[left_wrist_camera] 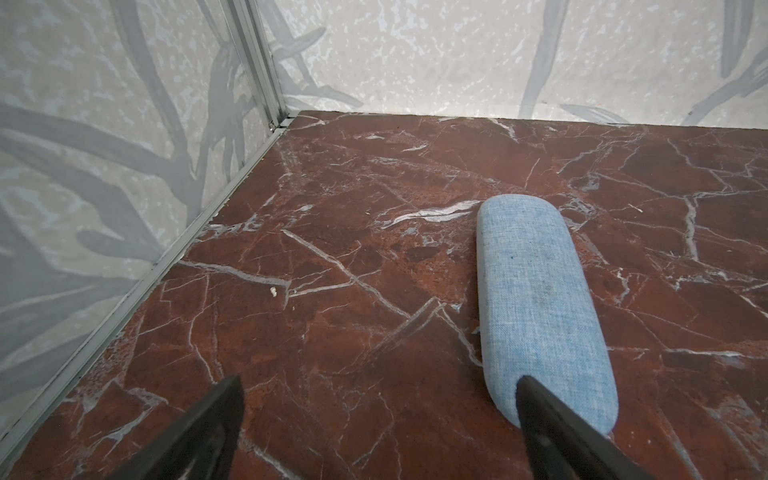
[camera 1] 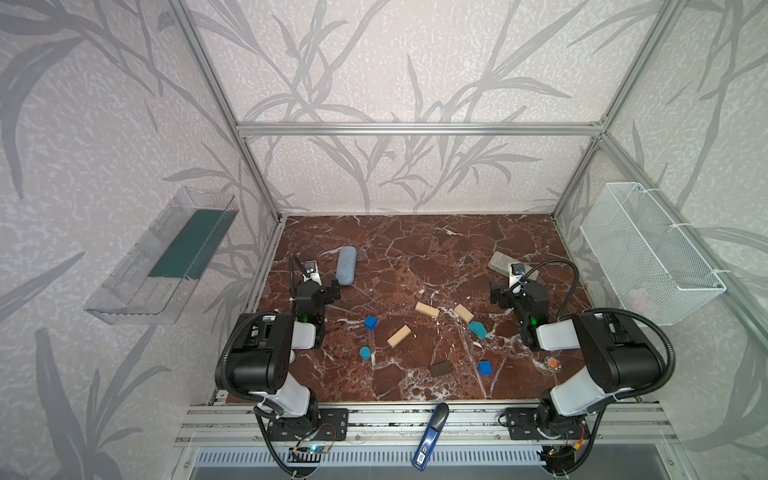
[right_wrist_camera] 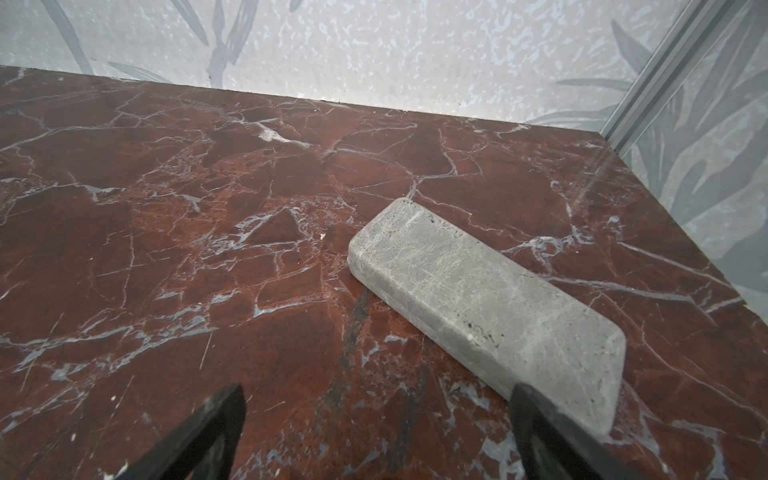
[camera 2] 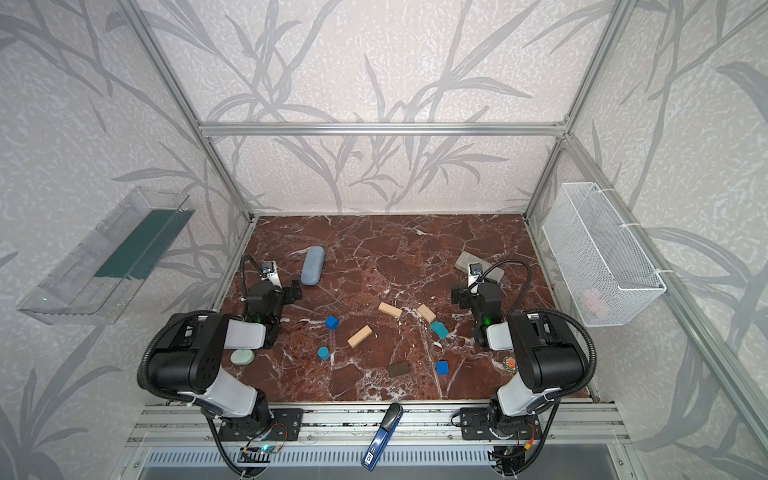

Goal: Build the wood block tower
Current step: 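Raise both arms from the rest pose toward the table centre, then swing the right gripper over the wooden blocks while the left arm advances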

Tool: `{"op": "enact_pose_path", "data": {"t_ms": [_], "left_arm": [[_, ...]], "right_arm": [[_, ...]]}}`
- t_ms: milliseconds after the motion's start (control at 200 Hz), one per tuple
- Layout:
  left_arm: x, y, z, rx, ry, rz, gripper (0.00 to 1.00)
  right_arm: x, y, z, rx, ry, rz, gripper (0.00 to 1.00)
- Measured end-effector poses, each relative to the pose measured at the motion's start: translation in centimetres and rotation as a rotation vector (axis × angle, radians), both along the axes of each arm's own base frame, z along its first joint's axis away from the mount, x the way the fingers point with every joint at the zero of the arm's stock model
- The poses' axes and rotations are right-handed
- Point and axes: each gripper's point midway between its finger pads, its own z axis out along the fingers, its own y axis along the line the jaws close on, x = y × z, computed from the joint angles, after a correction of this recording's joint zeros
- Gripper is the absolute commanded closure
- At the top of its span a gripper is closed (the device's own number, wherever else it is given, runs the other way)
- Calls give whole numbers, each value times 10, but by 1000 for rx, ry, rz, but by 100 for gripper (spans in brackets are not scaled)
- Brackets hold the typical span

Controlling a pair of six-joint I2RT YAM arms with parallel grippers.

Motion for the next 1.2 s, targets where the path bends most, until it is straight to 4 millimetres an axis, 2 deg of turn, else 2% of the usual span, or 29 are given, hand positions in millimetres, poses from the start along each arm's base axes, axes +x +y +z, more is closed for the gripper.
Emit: {"op": "enact_pose_path", "data": {"t_ms": [75,130,200,275,340,475,570,685,775,890,975,1055,1200], "left_arm": [[0,0,0,-2,0,1,16],[-2,1,-1,0,16,9,17],[-3,3,8,-1,27,22,18],[0,6,35,-6,-3,38,19],[1,6,67,-17,-57,45,20],[-4,-2,126,-56,-135,17,22],[-7,-19,159,-99,-150,-26,25],[-15,-50,182,-155,-141,-76,27],[-22,-83,187,-197,-120,-127,27],[-28,-133,180,-220,-62,-215,28],[-30,-159,174,-227,-14,-252,29],[-33,-170,166,-232,15,-259,30],[-42,-178,156,-233,31,-255,30]], "right_arm": [[0,0,0,0,0,0,0],[-1,0,1,0,3,-1,0],[-2,-2,8,-1,-3,-9,0],[-3,-4,24,-1,-29,-22,2],[-1,-6,40,0,-44,-34,4],[3,-6,70,21,-40,-51,8],[3,-1,91,47,-20,-48,13],[-7,12,106,93,36,-35,18],[-20,27,114,130,94,-27,19],[-42,63,123,155,153,35,19],[-59,91,123,159,195,93,19],[-74,113,115,158,251,142,19],[-92,137,90,143,362,169,19]]}}
